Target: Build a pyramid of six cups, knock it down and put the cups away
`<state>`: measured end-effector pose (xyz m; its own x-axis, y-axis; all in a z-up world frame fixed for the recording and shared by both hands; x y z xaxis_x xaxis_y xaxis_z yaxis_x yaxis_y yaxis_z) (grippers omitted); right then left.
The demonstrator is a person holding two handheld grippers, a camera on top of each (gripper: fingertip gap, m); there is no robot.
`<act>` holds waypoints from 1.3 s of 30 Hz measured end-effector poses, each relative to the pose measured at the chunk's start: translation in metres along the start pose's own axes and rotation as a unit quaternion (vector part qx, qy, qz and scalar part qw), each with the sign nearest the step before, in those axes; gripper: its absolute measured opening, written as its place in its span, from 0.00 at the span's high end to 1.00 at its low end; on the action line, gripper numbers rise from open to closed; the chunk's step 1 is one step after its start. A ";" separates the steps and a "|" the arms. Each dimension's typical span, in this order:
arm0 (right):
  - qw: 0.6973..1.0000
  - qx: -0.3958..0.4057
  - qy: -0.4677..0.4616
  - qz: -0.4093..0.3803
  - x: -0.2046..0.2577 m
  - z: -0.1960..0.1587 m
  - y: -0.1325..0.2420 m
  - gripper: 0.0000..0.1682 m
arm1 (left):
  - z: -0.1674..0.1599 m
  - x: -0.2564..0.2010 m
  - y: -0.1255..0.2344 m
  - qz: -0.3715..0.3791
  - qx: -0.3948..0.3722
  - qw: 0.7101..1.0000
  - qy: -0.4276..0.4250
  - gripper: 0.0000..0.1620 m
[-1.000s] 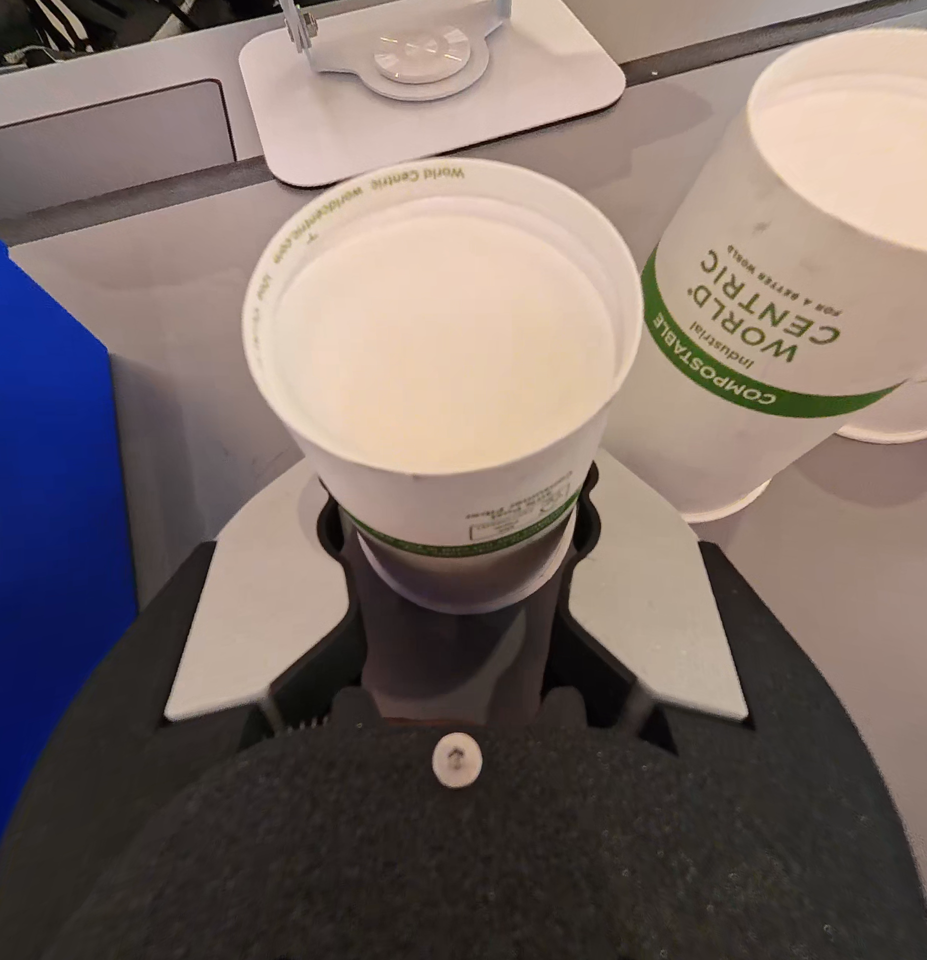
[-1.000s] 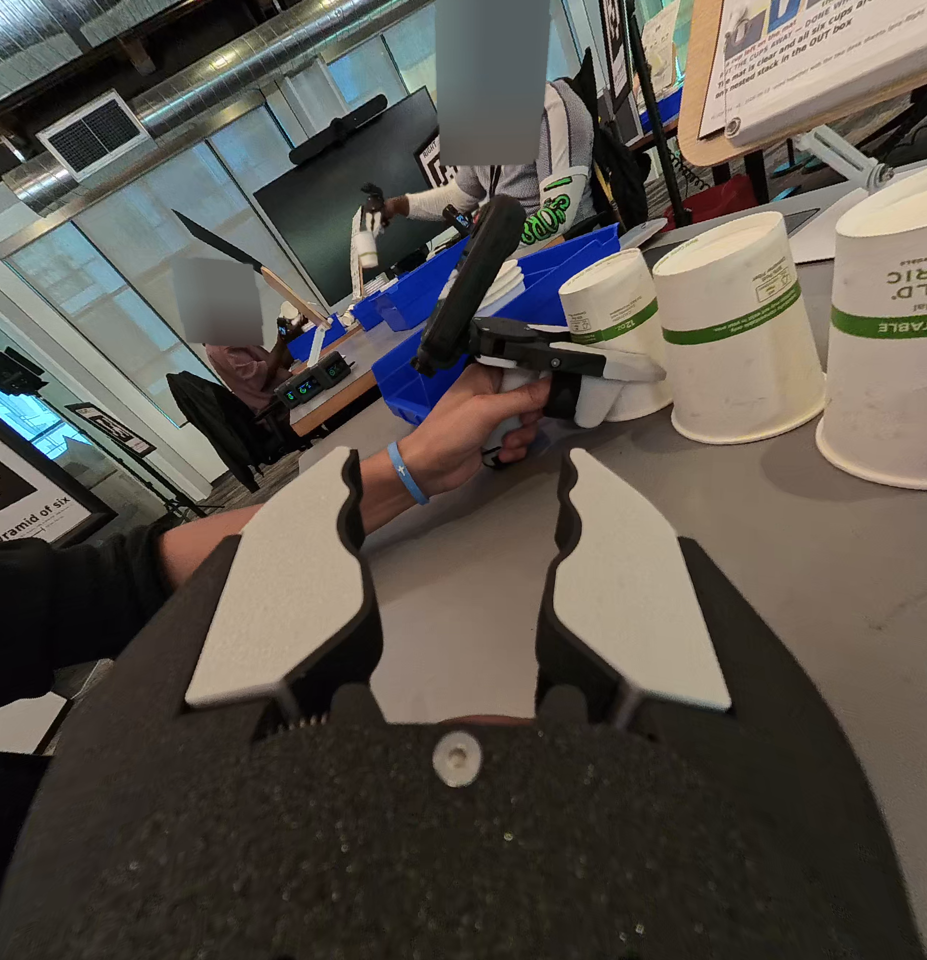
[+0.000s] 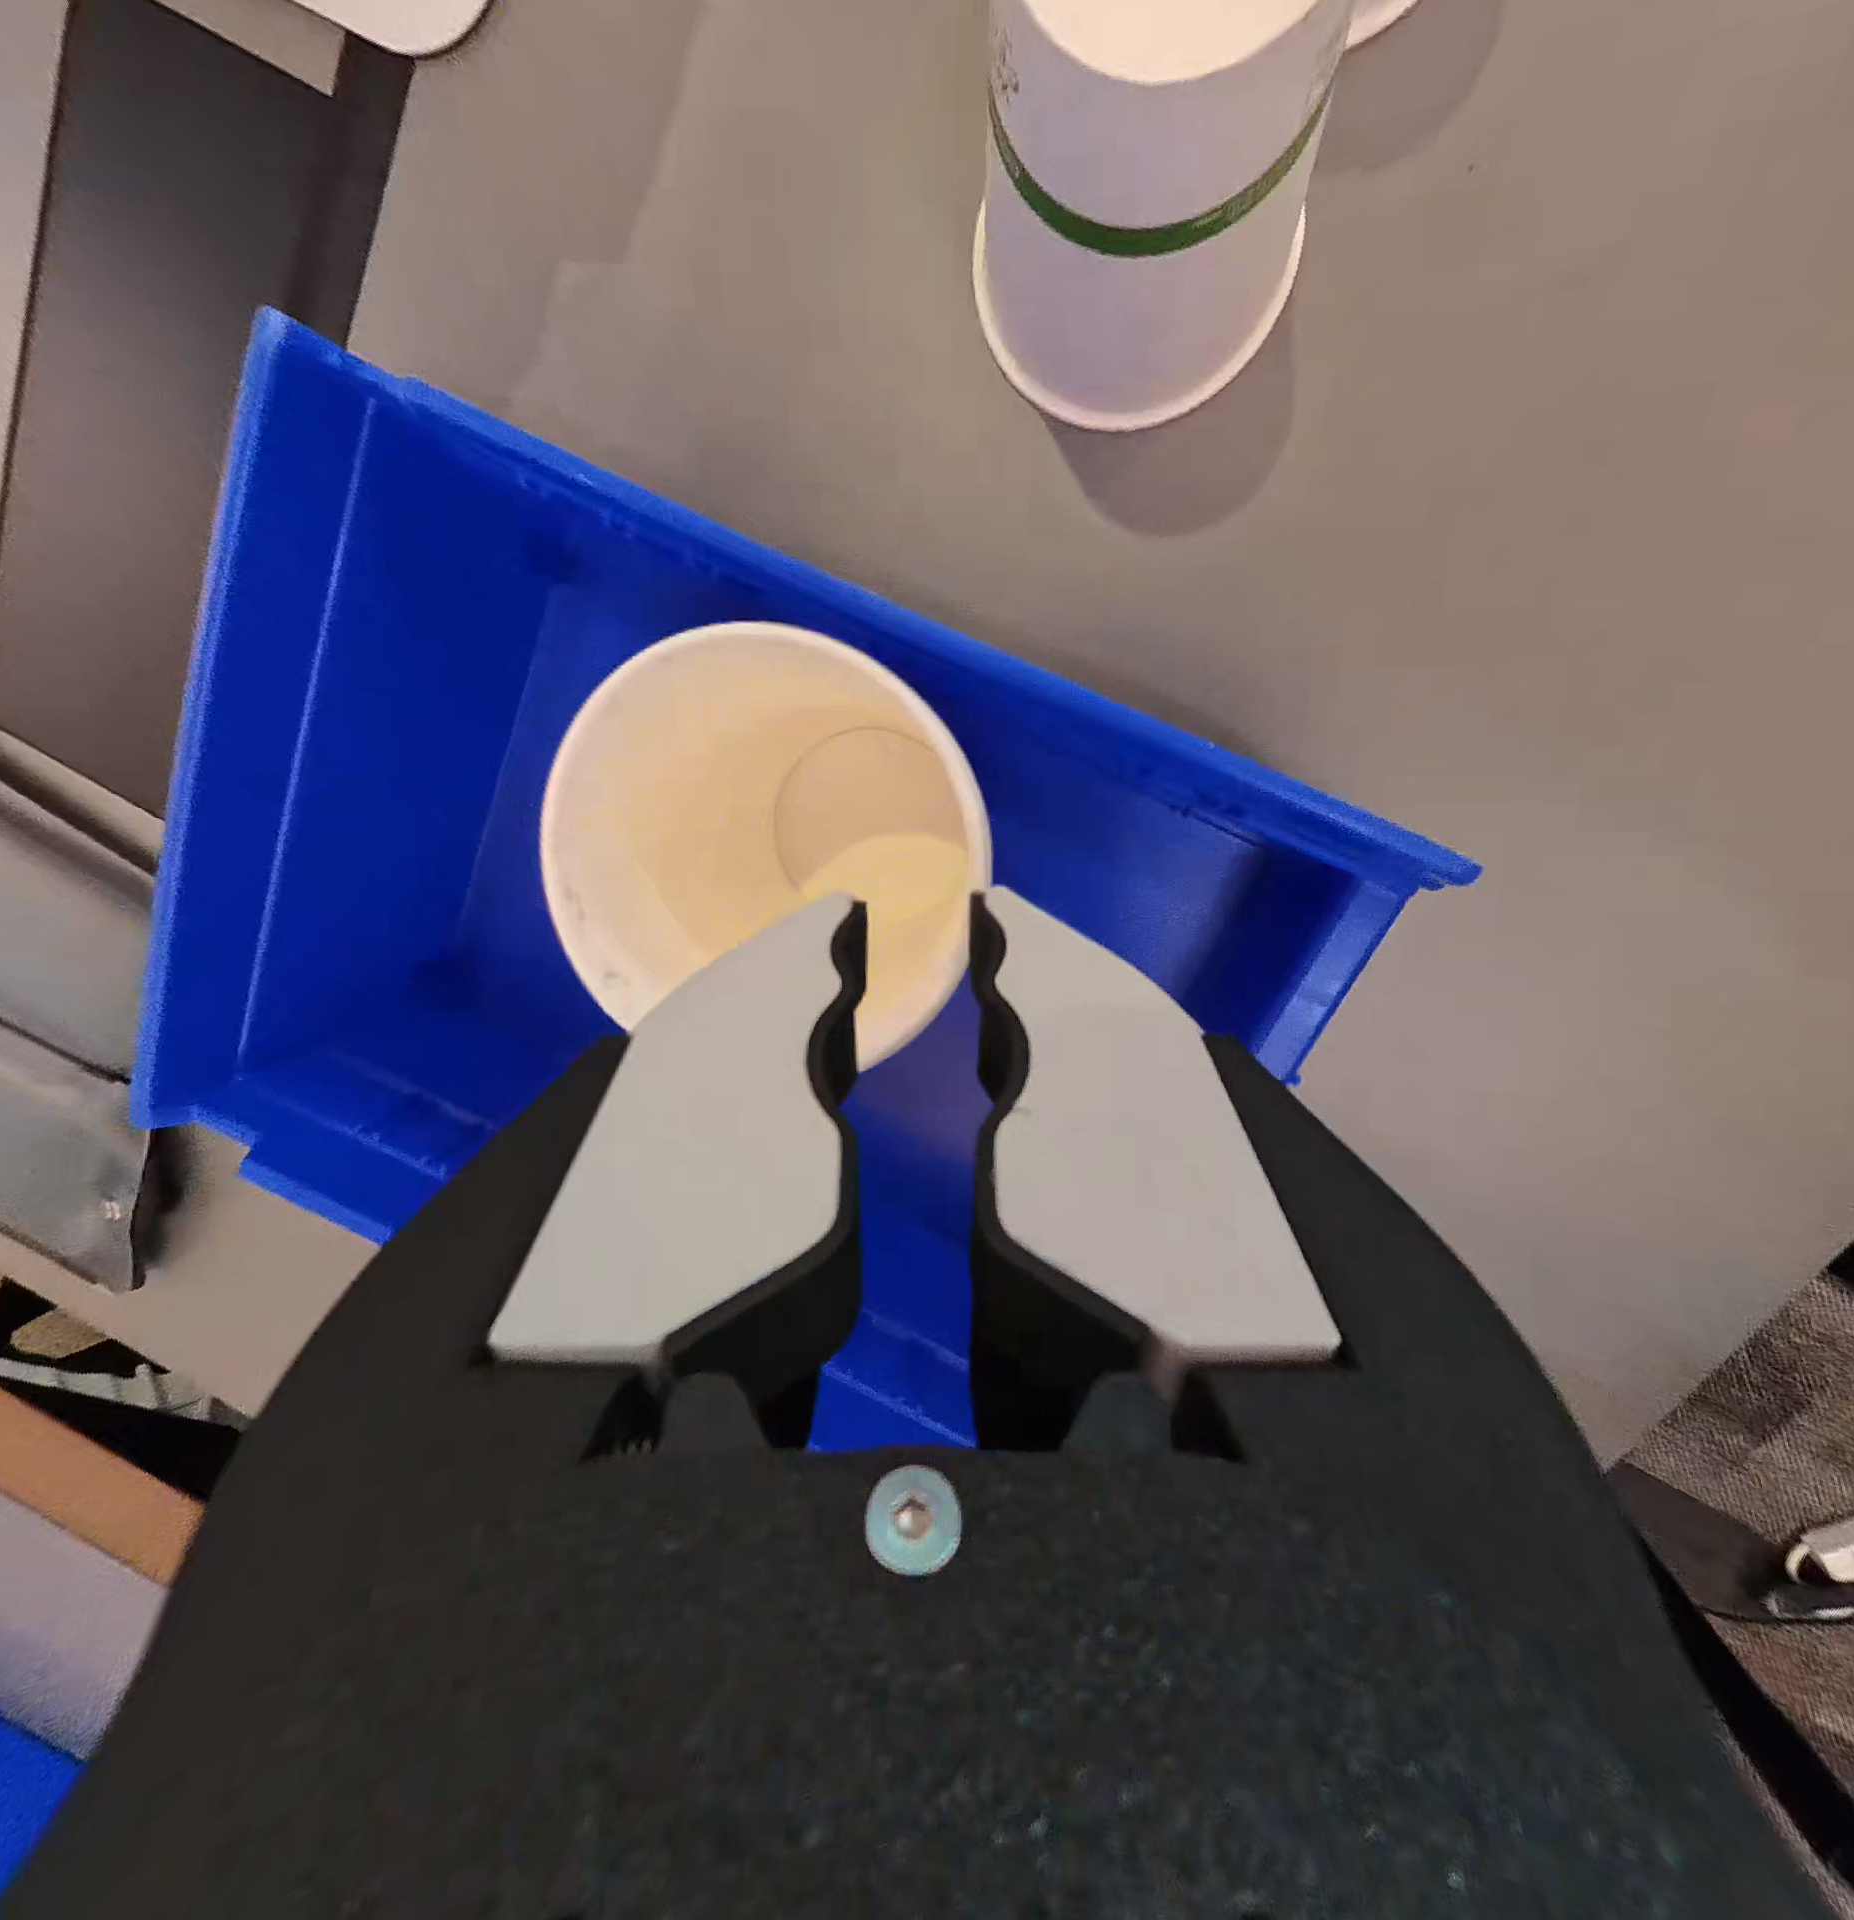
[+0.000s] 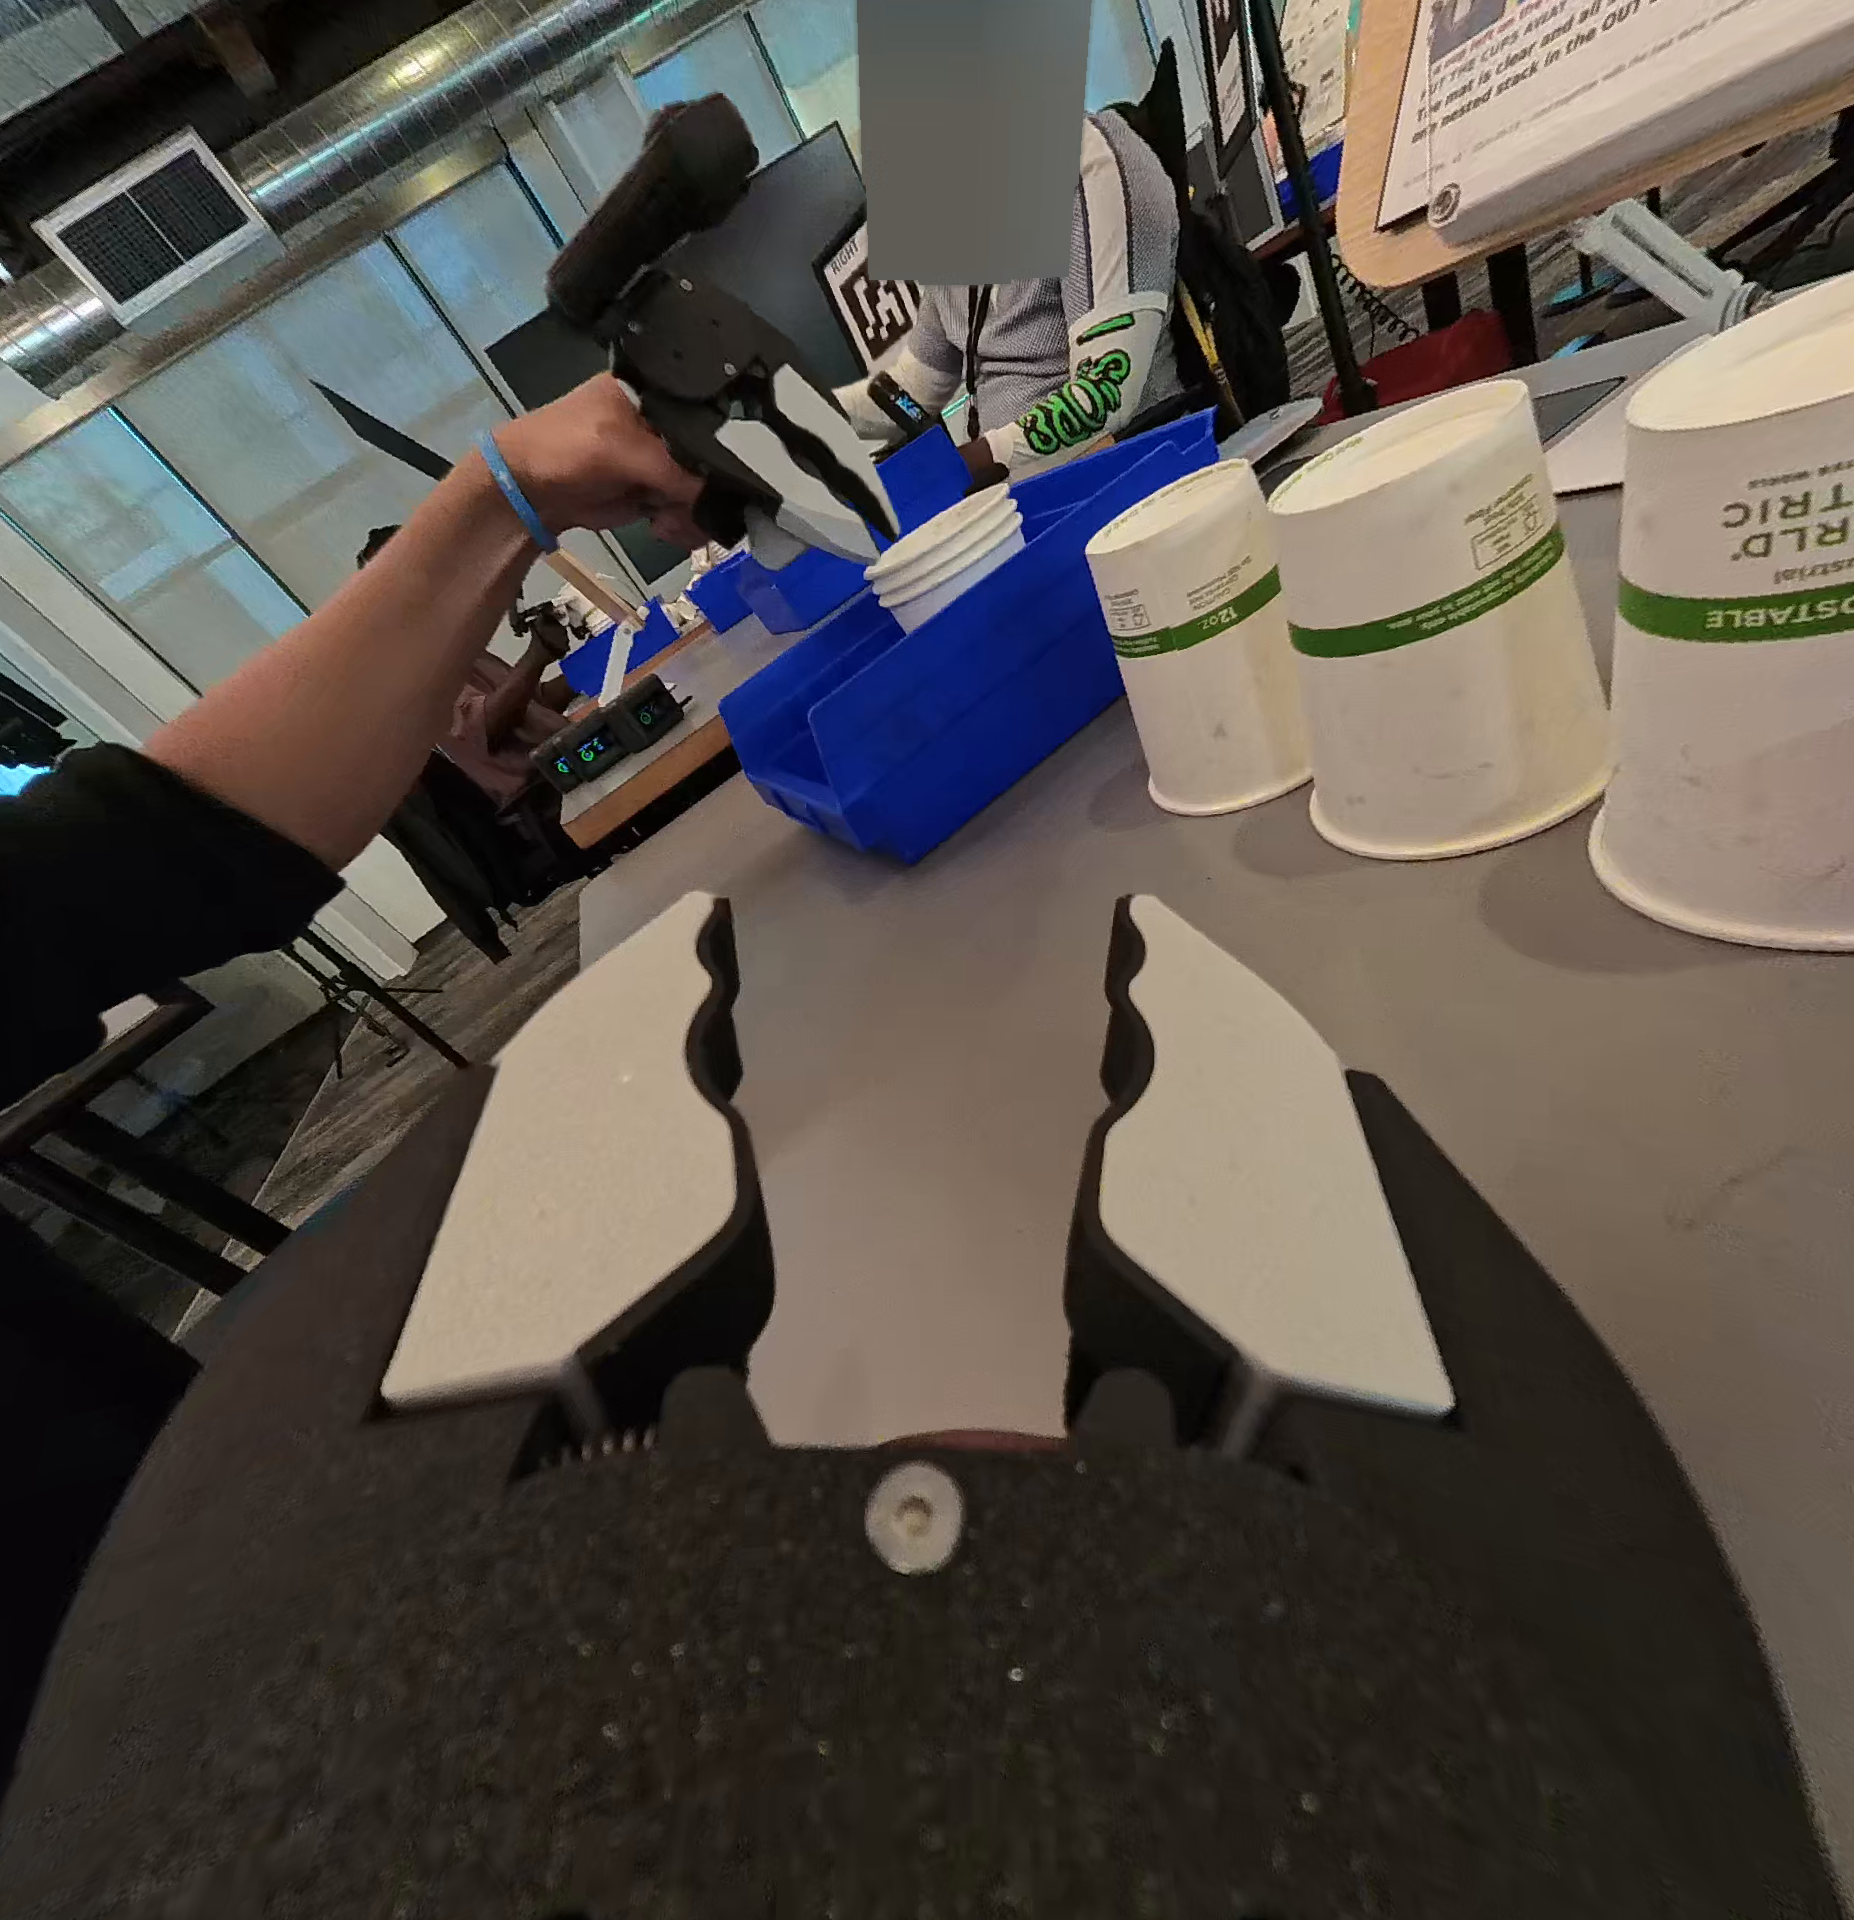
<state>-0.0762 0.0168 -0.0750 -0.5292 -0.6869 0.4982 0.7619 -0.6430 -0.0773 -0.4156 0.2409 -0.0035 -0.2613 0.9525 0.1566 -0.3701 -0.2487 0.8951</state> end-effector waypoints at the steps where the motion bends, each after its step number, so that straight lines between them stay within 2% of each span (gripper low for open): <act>1: 1.000 0.000 0.002 -0.001 0.000 0.000 0.000 0.60 | -0.001 0.001 -0.002 -0.005 0.001 1.000 -0.002 0.90; 14: 1.000 0.014 0.001 0.009 0.002 -0.004 -0.004 0.60 | -0.003 -0.003 -0.008 -0.041 0.017 0.999 -0.001 0.87; 17: 1.000 0.012 0.000 0.007 0.002 -0.003 -0.003 0.60 | -0.003 -0.002 -0.009 -0.045 0.019 0.999 -0.001 0.98; 24: 1.000 0.012 0.000 0.008 0.002 -0.003 -0.003 0.61 | 0.000 -0.003 -0.006 -0.036 0.022 0.999 -0.009 0.98; 33: 1.000 0.014 -0.002 0.004 -0.001 -0.005 -0.003 0.61 | 0.014 0.004 0.038 0.004 -0.013 1.000 -0.015 0.98; 39: 1.000 0.011 0.007 -0.008 -0.009 -0.005 -0.003 0.61 | 0.031 0.008 0.095 0.047 -0.081 0.995 -0.014 0.98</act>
<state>-0.0761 0.0234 -0.0835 -0.5462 -0.6815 0.4871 0.7617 -0.6460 -0.0497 -0.4248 0.2300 0.0961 -0.2781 0.9273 0.2507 -0.4852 -0.3608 0.7965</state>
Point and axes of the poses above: each gripper's, where its closed fingertips meet, y back along the fingers, z out of its top, x = y × z across the jaws, the point moved 6 cm from there along y, back along the fingers, and after that the axes turned 6 degrees about -x, right-handed, at the moved point
